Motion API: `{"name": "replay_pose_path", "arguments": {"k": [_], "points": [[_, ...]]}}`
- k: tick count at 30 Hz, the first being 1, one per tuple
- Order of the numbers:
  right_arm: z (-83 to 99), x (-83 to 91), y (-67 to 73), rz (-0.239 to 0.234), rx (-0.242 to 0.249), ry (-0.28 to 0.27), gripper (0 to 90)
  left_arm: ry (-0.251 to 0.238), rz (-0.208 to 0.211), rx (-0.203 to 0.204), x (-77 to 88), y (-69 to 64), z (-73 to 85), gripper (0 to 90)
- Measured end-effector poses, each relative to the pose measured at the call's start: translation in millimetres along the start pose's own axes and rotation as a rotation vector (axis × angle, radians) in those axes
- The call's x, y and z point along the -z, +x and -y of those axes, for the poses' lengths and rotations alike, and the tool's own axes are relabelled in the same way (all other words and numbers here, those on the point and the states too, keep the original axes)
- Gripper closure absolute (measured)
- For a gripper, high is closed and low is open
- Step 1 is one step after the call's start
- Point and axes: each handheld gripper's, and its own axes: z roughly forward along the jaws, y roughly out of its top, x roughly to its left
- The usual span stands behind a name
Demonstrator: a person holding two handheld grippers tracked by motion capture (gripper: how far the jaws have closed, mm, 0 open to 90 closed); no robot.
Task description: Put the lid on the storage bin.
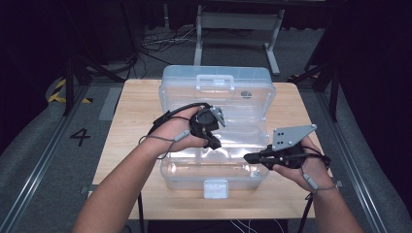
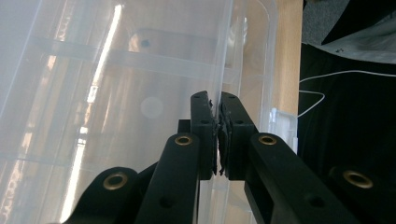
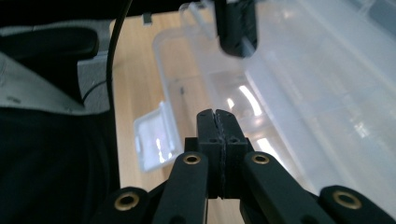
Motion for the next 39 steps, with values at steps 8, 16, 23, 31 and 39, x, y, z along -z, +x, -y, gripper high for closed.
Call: {"name": "replay_pose_path", "arguments": {"k": [8, 16, 23, 31, 39], "points": [[5.0, 11.3, -11.3, 0.086, -0.12, -0.14, 90.0, 0.001, -0.03, -0.009, -0.5, -5.1, 1.1, 86.0], [14.0, 19.7, -24.3, 0.157, -0.238, -0.196, 90.0, 0.01, -0.039, -0.017, -1.5, -8.4, 1.3, 86.1], [20.2, 29.0, -31.4, 0.207, -0.299, -0.248, 90.0, 0.008, -0.054, -0.017, -2.8, -12.3, 2.2, 86.1], [24.3, 31.7, -36.0, 0.23, -0.328, -0.267, 90.0, 0.014, -0.069, -0.024, -4.8, -17.0, 3.5, 86.2], [26.6, 33.2, -38.7, 0.246, -0.348, -0.276, 90.0, 0.026, -0.079, -0.034, -8.0, -23.2, 5.3, 86.1]]}}
